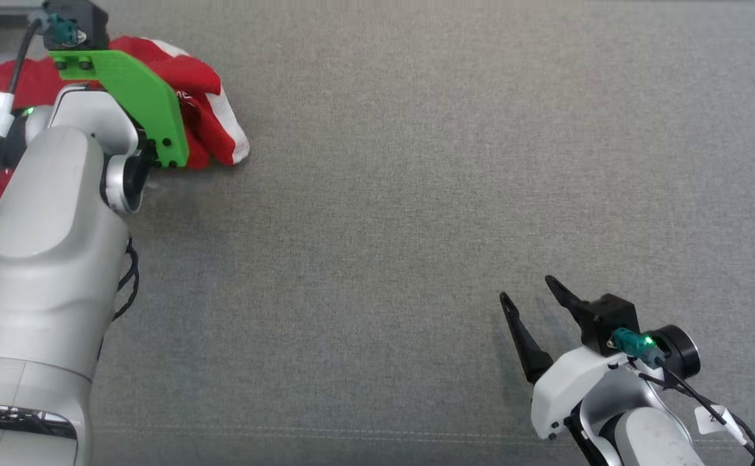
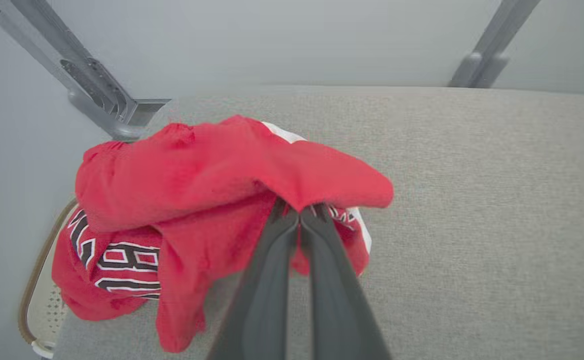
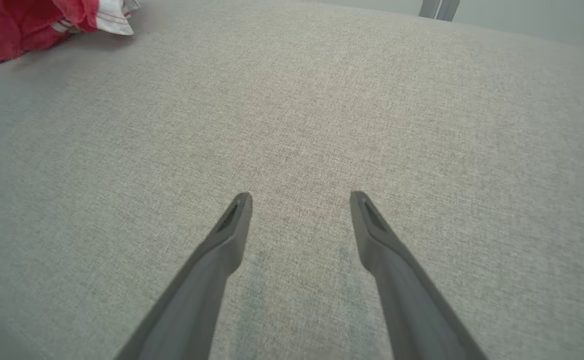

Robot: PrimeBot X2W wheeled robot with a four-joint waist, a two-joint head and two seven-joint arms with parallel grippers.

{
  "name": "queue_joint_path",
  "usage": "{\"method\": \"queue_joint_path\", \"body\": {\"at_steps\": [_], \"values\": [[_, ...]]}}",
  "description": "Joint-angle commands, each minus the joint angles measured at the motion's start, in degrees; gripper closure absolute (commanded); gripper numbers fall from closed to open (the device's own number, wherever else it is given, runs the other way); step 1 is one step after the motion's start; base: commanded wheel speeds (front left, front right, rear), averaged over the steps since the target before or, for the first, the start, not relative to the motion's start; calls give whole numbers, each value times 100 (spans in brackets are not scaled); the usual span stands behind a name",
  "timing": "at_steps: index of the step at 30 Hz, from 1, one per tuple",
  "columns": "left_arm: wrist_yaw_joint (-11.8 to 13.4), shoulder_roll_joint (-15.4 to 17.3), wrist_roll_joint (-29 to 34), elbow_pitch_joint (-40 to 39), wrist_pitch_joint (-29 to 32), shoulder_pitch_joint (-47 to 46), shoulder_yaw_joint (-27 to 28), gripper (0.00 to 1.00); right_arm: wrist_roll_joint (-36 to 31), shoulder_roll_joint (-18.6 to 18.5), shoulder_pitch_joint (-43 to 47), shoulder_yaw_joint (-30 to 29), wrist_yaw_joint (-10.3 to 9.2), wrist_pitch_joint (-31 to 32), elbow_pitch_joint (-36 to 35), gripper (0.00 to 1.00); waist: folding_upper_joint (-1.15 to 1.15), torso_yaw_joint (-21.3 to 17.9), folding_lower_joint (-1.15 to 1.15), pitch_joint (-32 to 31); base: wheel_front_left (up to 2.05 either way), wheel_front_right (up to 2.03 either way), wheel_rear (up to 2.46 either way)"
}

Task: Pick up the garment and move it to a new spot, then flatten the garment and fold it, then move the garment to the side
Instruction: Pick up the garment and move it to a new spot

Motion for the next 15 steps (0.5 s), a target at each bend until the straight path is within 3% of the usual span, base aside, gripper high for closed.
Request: {"method": "queue_joint_path", "body": {"at_steps": [1,15], "values": [[-74,-69,44,-125,-76,-132,-76,100,84,-18,130,-38,-2,-65,70,0,0,-120,0,-469,0,0,0],[-432,-794,-145,-956,-481,-227,-379,100,270,-18,614,-130,-2,-122,320,0,0,-935,0,-1536,0,0,0]]}}
